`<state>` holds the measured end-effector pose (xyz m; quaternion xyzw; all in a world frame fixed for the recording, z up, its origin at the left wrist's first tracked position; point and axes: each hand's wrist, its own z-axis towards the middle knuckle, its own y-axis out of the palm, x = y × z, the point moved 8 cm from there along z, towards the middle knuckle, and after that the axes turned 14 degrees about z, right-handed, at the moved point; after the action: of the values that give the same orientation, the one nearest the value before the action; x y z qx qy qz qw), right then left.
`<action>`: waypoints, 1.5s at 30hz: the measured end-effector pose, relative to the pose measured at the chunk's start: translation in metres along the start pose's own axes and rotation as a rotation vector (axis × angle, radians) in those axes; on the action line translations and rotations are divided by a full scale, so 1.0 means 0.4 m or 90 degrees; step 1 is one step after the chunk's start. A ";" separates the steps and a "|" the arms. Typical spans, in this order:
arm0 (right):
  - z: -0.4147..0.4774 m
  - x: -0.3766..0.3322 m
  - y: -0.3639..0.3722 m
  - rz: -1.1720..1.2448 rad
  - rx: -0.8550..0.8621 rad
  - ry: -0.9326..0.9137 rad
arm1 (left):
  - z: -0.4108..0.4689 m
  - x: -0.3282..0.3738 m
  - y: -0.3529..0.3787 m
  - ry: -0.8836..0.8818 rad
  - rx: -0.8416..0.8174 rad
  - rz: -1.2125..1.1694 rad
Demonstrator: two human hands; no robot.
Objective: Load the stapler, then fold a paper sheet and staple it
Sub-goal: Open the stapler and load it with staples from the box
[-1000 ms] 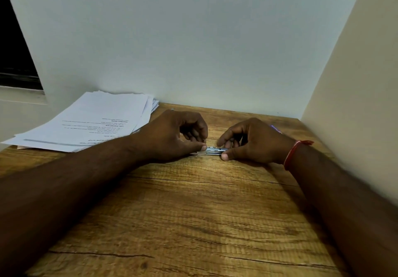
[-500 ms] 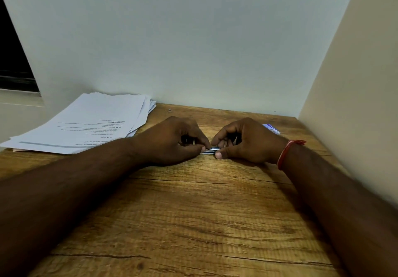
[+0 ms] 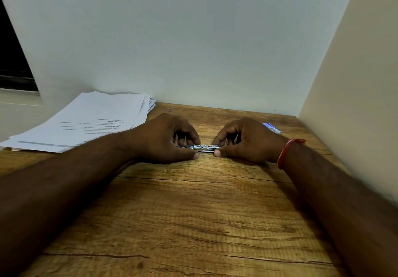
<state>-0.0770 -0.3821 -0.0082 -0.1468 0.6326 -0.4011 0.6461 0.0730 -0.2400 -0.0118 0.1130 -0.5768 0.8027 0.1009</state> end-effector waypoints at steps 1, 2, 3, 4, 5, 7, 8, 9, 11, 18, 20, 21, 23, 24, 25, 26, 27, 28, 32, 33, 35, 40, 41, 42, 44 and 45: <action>0.002 0.001 0.000 -0.014 0.000 0.006 | -0.001 -0.007 -0.002 -0.009 -0.009 0.003; 0.003 0.002 0.001 -0.029 -0.002 0.014 | -0.002 -0.014 -0.004 -0.017 -0.017 0.005; 0.003 0.002 0.003 -0.045 -0.007 0.022 | -0.003 -0.019 -0.005 -0.022 -0.021 0.009; 0.003 0.002 0.005 -0.059 -0.013 0.027 | -0.004 -0.022 -0.006 -0.025 -0.023 0.013; 0.001 0.003 0.007 -0.069 -0.020 0.031 | -0.003 -0.024 -0.007 -0.026 -0.022 0.017; 0.000 0.007 0.008 -0.068 -0.019 0.033 | -0.002 -0.025 -0.009 -0.026 -0.014 0.029; 0.000 0.007 0.007 -0.057 -0.009 0.029 | -0.001 -0.026 -0.009 -0.028 -0.009 0.036; 0.001 0.009 0.004 -0.032 0.005 0.022 | -0.001 -0.027 -0.010 -0.031 -0.007 0.040; 0.007 0.021 -0.003 0.084 0.031 0.021 | -0.001 -0.030 -0.009 -0.043 -0.004 0.043; 0.012 0.039 -0.047 0.433 0.147 -0.014 | -0.004 -0.035 -0.014 -0.080 0.037 0.019; 0.011 0.046 -0.061 0.462 0.193 -0.026 | -0.005 -0.034 -0.018 -0.086 0.057 0.020; 0.011 0.045 -0.064 0.459 0.210 -0.036 | -0.005 -0.032 -0.019 -0.088 0.067 0.024; 0.008 0.032 -0.062 0.440 0.228 -0.066 | -0.003 -0.028 -0.016 -0.088 0.078 0.021; 0.005 0.022 -0.059 0.431 0.232 -0.080 | -0.002 -0.026 -0.013 -0.089 0.078 0.011; 0.003 0.012 -0.056 0.425 0.234 -0.092 | -0.001 -0.025 -0.009 -0.089 0.074 -0.002; 0.001 0.000 -0.052 0.422 0.233 -0.104 | -0.001 -0.021 -0.005 -0.089 0.065 -0.009; 0.001 -0.010 -0.046 0.423 0.228 -0.115 | 0.000 -0.017 -0.002 -0.087 0.055 -0.010; 0.001 -0.020 -0.039 0.424 0.217 -0.126 | 0.000 -0.012 0.000 -0.083 0.046 -0.006; 0.002 -0.038 -0.006 0.402 0.178 -0.148 | -0.001 -0.004 -0.005 -0.080 0.061 -0.010; 0.003 -0.042 0.001 0.390 0.174 -0.154 | -0.002 -0.001 -0.006 -0.081 0.072 -0.022; 0.004 -0.046 0.004 0.381 0.187 -0.161 | -0.004 0.009 -0.011 -0.081 0.095 -0.064; 0.006 -0.027 -0.024 0.374 0.262 -0.145 | -0.009 0.018 -0.035 -0.049 0.164 -0.174; 0.005 -0.027 -0.023 0.358 0.253 -0.145 | -0.009 0.018 -0.037 -0.044 0.166 -0.194; 0.004 -0.029 -0.017 0.341 0.238 -0.145 | -0.009 0.018 -0.039 -0.041 0.167 -0.204; 0.003 -0.033 -0.003 0.309 0.209 -0.132 | -0.009 0.024 -0.041 -0.039 0.169 -0.201; 0.003 -0.032 0.002 0.299 0.203 -0.123 | -0.009 0.029 -0.042 -0.036 0.168 -0.195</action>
<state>-0.0742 -0.3730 0.0004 0.0691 0.5139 -0.3193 0.7932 0.0668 -0.2312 0.0056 0.2342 -0.4454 0.8430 0.1900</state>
